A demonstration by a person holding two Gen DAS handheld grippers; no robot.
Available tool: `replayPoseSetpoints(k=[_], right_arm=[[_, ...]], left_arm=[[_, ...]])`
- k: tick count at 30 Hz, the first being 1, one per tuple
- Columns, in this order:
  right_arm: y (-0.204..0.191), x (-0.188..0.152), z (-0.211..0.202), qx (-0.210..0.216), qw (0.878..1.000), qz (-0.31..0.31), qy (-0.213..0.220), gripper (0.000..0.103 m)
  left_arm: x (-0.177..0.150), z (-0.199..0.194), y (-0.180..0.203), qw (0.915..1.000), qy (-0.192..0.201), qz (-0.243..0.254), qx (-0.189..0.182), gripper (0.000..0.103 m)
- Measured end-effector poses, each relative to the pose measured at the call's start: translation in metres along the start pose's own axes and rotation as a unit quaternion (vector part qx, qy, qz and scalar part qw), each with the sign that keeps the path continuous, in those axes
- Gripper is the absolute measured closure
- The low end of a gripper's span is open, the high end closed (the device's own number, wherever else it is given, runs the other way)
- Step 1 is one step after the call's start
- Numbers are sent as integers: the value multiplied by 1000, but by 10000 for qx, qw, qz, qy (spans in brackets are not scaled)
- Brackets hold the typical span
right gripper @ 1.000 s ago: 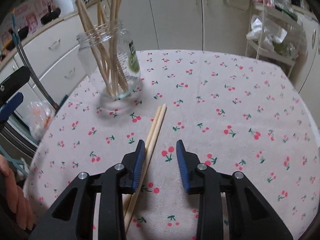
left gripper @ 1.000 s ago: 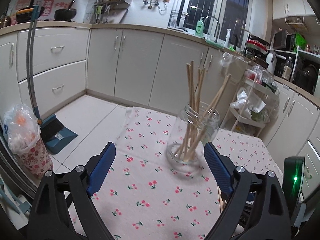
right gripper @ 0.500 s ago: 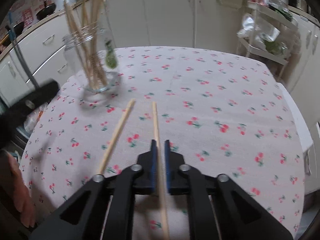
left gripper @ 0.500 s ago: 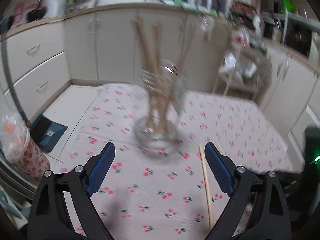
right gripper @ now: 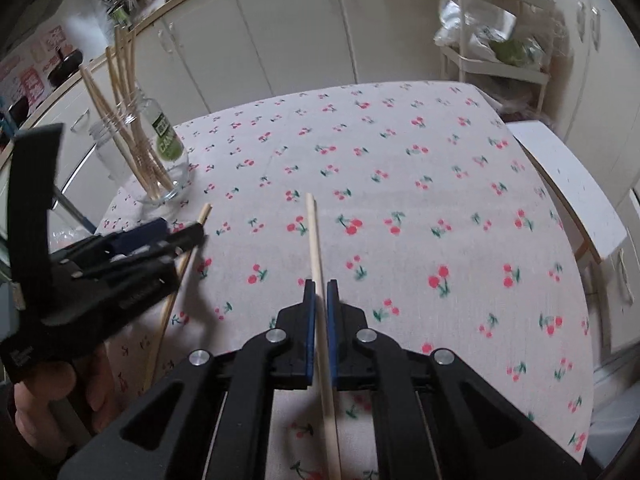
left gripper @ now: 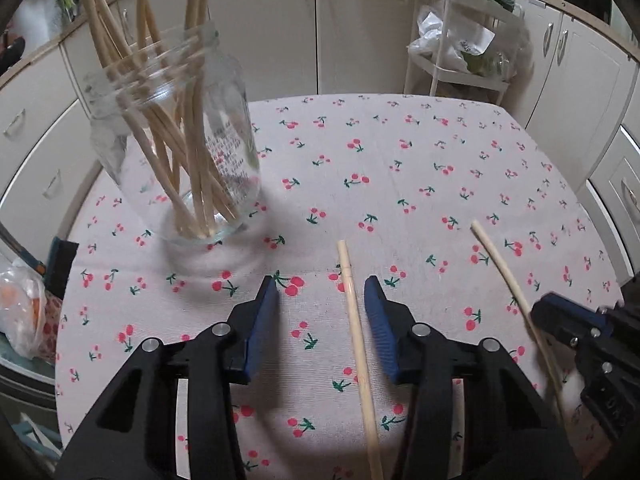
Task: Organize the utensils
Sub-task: 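Return both tools to the remaining sticks and close the right tool on one, then close the left tool on a loose stick while the right tool lifts its stick upright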
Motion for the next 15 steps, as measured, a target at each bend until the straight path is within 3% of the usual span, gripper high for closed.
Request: replayPoseSetpoints(k=[2,5,6,8,9,10,12,15], right_arm=[[-3,7,2,-94,9998,-159,3,95],[-8,16,8,-269,9988,-407,-58,84],[-9,17,12,-356,9982,-473,-92,84],[-11,20,19,-587,9959,-679,-93,85],[-13,20,20,-699,9945,-775,-64,87],[-16,19,21,-724,9936,-862,-59,94],[-17,18,21,-656,9945,-811,-63,97],[-11,17,14,-22,9994,-358,35,97]], left_arm=[[2,1,2,10000,-10,22,24,60],[7,4,2,10000,-54,-6,21,60],[8,4,3,10000,-48,6,5,64],[11,4,5,9999,-73,64,-59,84],[13,4,6,9999,-101,88,-110,94],[14,5,7,9996,-150,86,-212,98],[15,4,3,9990,-215,34,-390,98],[9,-5,-16,9971,-167,-260,-698,98]])
Point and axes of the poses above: each gripper's, at about its wrist camera, not at the fingertips, and z roughly the way its jaws point, y to its right, x to its top, the point moved 5 cm from there along z, roughly the way its jaws point, and after that the axes turned 14 degrees about -y, right-handed, at the moved point
